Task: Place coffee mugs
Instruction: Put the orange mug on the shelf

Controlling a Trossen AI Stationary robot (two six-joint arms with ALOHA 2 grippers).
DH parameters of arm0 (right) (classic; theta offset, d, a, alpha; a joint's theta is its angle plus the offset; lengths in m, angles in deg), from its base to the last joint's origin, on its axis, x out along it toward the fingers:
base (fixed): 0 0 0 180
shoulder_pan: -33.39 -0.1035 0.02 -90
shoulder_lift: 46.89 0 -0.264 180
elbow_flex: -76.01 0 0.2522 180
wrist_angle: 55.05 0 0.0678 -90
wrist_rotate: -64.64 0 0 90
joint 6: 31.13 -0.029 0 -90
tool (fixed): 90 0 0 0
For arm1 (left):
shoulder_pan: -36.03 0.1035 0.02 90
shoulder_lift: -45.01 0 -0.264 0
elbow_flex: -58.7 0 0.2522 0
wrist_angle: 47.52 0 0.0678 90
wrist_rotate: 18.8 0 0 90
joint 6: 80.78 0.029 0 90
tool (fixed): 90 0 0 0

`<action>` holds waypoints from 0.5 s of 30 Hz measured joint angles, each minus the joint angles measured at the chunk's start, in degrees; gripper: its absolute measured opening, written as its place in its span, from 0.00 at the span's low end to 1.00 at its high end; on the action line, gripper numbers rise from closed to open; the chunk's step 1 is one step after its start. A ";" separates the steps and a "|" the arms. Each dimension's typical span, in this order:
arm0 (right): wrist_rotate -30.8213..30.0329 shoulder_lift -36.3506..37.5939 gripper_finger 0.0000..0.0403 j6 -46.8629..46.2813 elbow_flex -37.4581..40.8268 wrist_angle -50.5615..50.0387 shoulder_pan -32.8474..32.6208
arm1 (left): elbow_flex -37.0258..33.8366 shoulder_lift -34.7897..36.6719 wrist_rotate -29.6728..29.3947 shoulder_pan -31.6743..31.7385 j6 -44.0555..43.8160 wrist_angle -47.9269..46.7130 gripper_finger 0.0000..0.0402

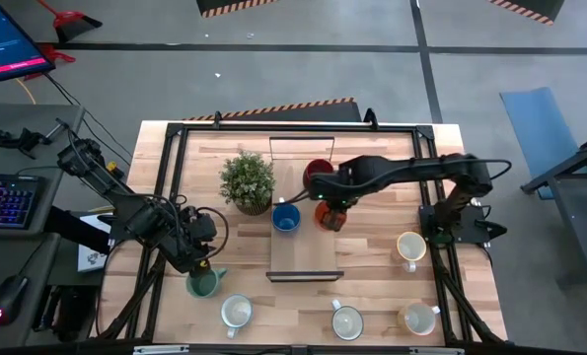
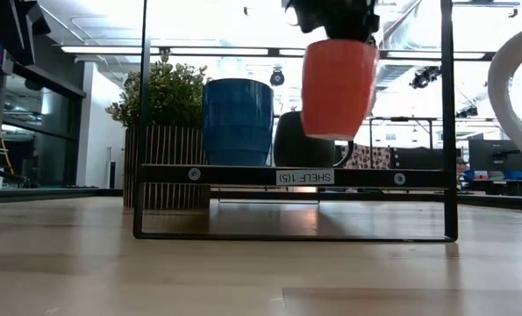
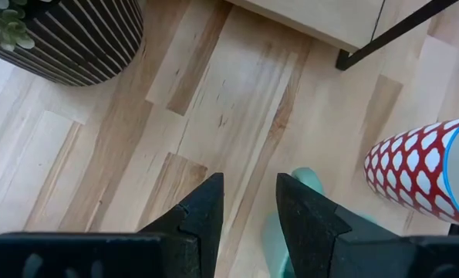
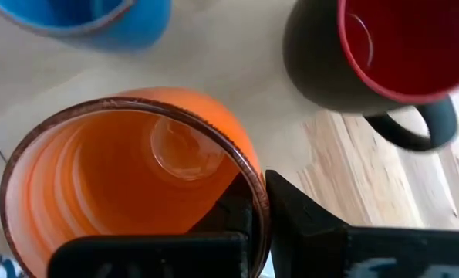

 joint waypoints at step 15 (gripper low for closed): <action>-0.19 -4.33 0.00 -0.09 0.22 3.30 -0.02 | -0.01 0.00 0.26 -0.01 3.32 0.00 0.27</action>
